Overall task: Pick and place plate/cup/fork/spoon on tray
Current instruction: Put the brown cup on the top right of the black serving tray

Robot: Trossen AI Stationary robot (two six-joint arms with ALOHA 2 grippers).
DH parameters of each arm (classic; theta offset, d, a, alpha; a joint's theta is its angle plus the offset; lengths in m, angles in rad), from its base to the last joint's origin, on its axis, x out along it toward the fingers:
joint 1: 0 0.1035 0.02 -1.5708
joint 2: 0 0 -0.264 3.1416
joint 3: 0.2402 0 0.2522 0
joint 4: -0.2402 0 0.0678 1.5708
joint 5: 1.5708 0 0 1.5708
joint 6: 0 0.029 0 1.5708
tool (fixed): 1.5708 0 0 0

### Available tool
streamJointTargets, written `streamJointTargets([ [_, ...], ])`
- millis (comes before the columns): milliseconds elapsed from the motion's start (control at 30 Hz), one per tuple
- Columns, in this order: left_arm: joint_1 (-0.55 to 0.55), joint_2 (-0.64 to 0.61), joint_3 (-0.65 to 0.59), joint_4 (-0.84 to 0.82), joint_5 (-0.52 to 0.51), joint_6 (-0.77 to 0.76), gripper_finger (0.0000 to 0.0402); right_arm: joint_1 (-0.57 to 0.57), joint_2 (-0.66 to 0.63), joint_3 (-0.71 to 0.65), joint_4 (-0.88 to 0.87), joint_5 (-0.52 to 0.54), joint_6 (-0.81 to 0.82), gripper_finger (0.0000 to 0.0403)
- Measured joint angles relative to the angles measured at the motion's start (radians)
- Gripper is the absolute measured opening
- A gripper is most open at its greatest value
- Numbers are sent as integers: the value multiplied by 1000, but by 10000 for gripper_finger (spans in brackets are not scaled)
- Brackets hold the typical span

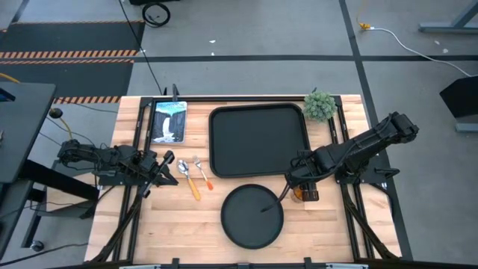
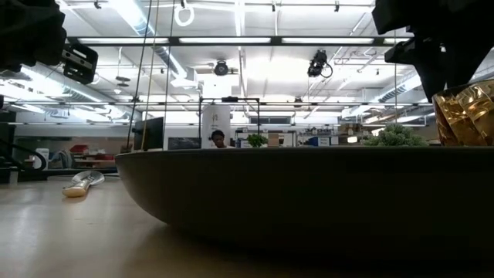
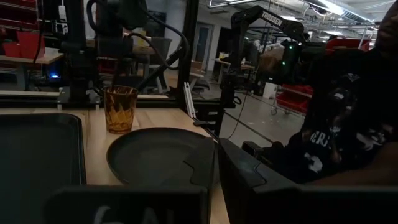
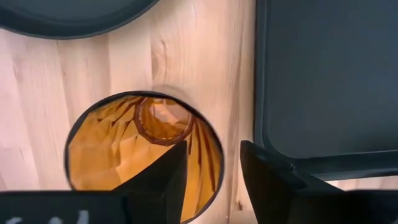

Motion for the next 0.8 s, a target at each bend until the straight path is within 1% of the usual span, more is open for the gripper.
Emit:
streamJointTargets([
  [467,0,0,0,0,0,0,29,-17,0,-4,18,-24,0,146],
  [667,0,0,0,0,0,0,30,-37,0,-91,50,-50,9,146],
  [800,0,0,0,0,0,0,29,-40,0,-101,61,-51,19,144],
])
